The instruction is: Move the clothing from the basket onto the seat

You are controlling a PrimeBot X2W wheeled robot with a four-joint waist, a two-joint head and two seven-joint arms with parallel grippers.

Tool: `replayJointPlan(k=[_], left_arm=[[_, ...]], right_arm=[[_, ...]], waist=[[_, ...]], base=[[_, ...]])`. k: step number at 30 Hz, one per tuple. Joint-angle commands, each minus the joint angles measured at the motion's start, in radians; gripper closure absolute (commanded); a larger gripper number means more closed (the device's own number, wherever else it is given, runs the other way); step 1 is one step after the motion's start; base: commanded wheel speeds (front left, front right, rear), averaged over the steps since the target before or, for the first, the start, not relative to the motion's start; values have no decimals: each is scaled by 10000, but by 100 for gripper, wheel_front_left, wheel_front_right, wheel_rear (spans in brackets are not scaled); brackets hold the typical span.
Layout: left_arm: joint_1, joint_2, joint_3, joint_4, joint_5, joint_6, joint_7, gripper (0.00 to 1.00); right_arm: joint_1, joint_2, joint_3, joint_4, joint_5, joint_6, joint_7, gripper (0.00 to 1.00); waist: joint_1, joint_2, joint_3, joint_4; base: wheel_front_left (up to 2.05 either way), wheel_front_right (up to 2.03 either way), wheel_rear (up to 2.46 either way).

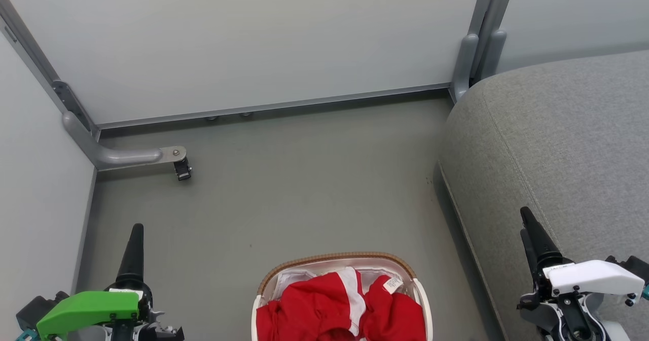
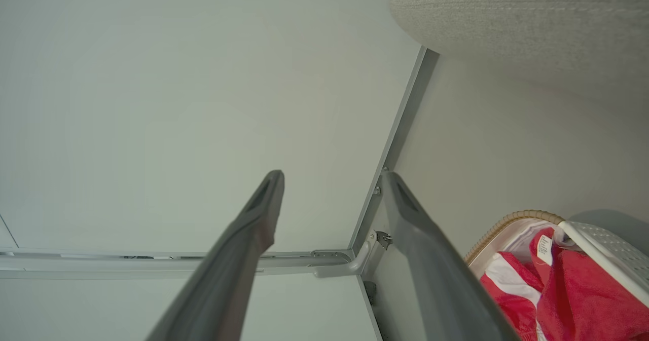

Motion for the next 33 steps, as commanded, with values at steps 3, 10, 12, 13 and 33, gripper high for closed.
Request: replayJointPlan(k=[3,10,12,13,33], left_arm=[[-226,200,-84,-139,968,-15,-206,0],[-185,309,-258,-29,2411,-18,-488,0],[-180,359,-348,4,2812,-19,-570,0],[-175,391,-410,11,3046,-20,-611,0],[-34,683,-870,168,6512,-29,-1306,0]], right_arm=[[-246,-141,120,-211,-857,3,-217,0],[-265,-201,290,-240,-2211,3,-499,0],[-261,-193,324,-244,-2580,3,-580,0],[-264,-202,352,-242,-2792,3,-623,0],[-401,-373,1029,-10,-6211,3,-1322,0]], waist=[[0,0,6,0],[0,0,10,8],[0,0,9,9],[0,0,8,8],[0,0,44,9]], base=[[0,0,0],[0,0,0],[0,0,0],[0,0,0],[0,0,0]])
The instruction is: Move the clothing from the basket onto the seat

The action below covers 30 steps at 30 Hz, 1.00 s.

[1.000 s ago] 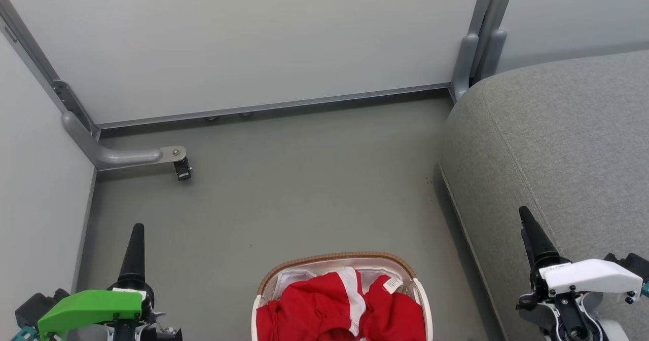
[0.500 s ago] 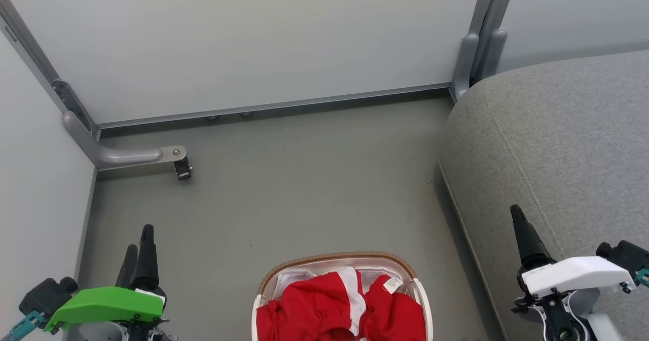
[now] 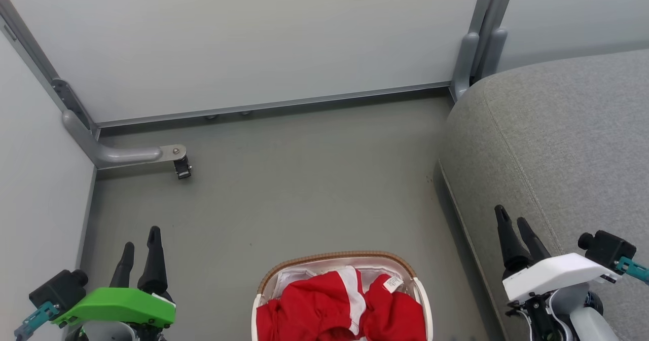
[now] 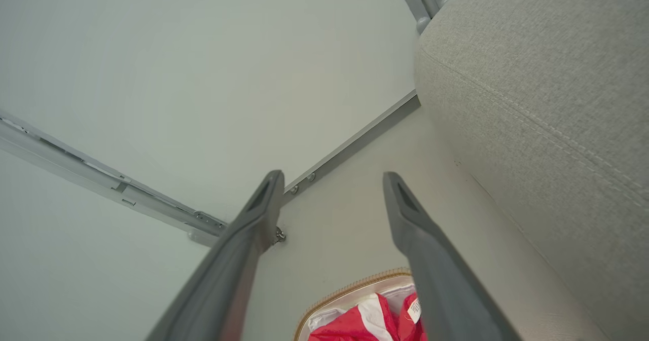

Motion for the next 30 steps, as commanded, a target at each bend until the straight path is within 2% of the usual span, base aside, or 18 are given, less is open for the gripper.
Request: replayJointPlan(k=[1,11,30], left_arm=[[-27,145,-27,-104,366,-29,-106,0],[69,247,-184,-25,1815,-30,-405,0],[331,291,-243,3,3830,-24,-902,0]], right_arm=[[-232,-115,41,-74,-376,2,-127,0],[-201,-159,241,-1,-1847,2,-423,0],[-103,-180,454,57,-4105,2,-922,0]], waist=[[0,0,2,3],[0,0,1,12],[0,0,11,1]], base=[[0,0,0],[0,0,0],[0,0,0]])
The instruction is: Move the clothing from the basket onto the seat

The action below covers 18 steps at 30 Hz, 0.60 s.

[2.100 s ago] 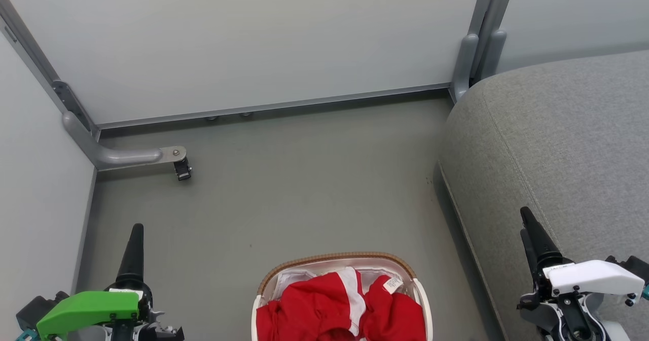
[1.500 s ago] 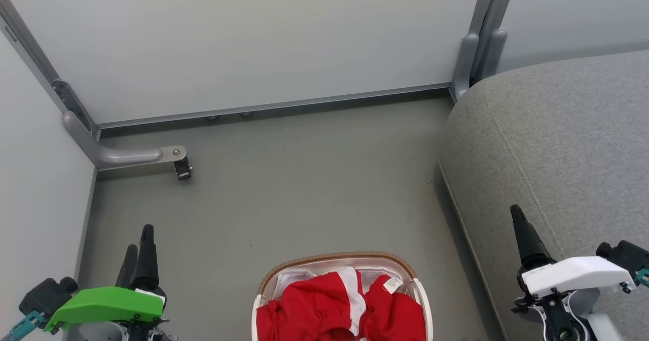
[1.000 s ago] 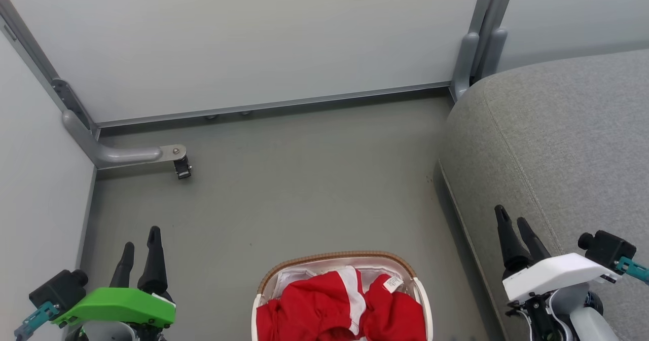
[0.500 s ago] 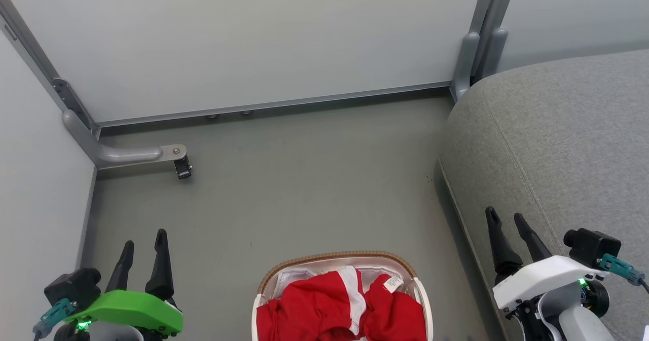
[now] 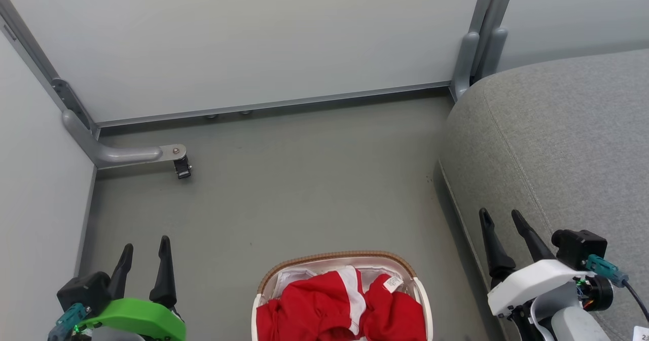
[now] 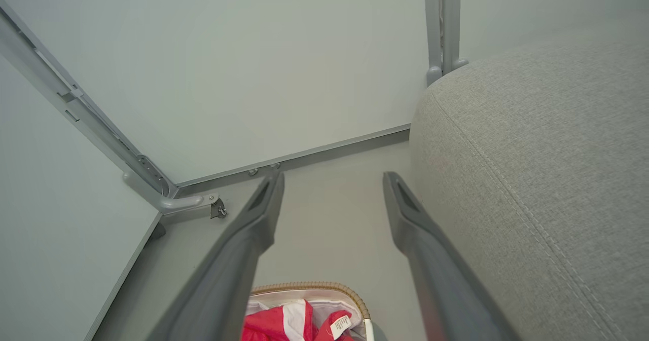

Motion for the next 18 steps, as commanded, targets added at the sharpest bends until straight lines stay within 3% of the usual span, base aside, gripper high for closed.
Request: replayJointPlan(k=[1,18], left_arm=[[71,103,3,-60,284,-21,-109,0],[227,1,162,86,1699,-36,-485,0]], right_arm=[[-63,-60,26,-50,-300,2,-99,0],[72,68,-113,12,-1882,3,-492,0]], waist=[[0,0,0,0],[0,0,-12,-13]], base=[[0,0,0],[0,0,0]])
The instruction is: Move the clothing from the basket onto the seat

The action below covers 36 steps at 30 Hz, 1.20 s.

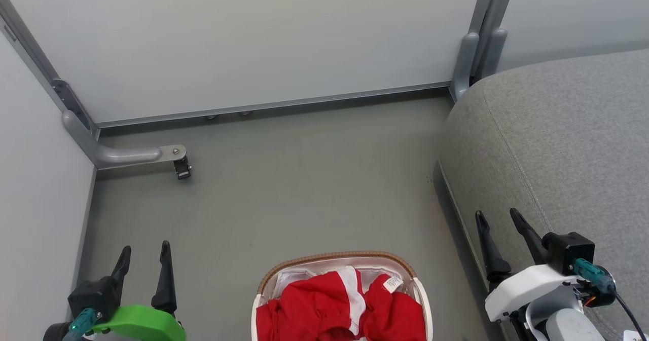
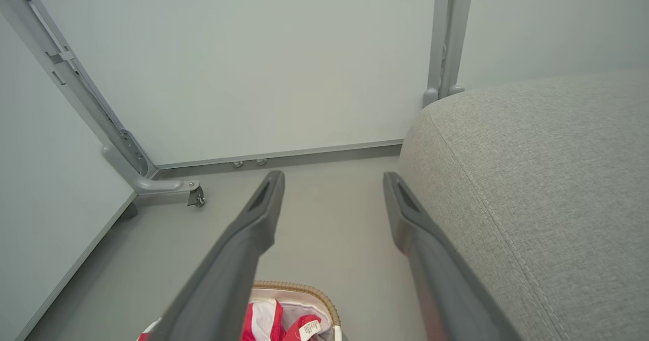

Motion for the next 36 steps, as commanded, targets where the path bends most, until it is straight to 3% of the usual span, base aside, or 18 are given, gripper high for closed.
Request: replayJointPlan(k=[1,23,36], left_arm=[[121,62,0,-35,289,-33,-96,0],[204,61,-350,300,1295,-39,-515,0],[-1263,292,-2186,1087,777,-41,-594,0]], right_arm=[[35,-30,13,-60,-247,3,-113,0],[20,59,32,90,-1886,2,-527,0],[-1124,276,156,-476,-2447,-1,-623,0]], waist=[[0,0,2,-6],[0,0,188,-116],[0,0,2385,-648]], base=[[0,0,0],[0,0,0],[0,0,0]])
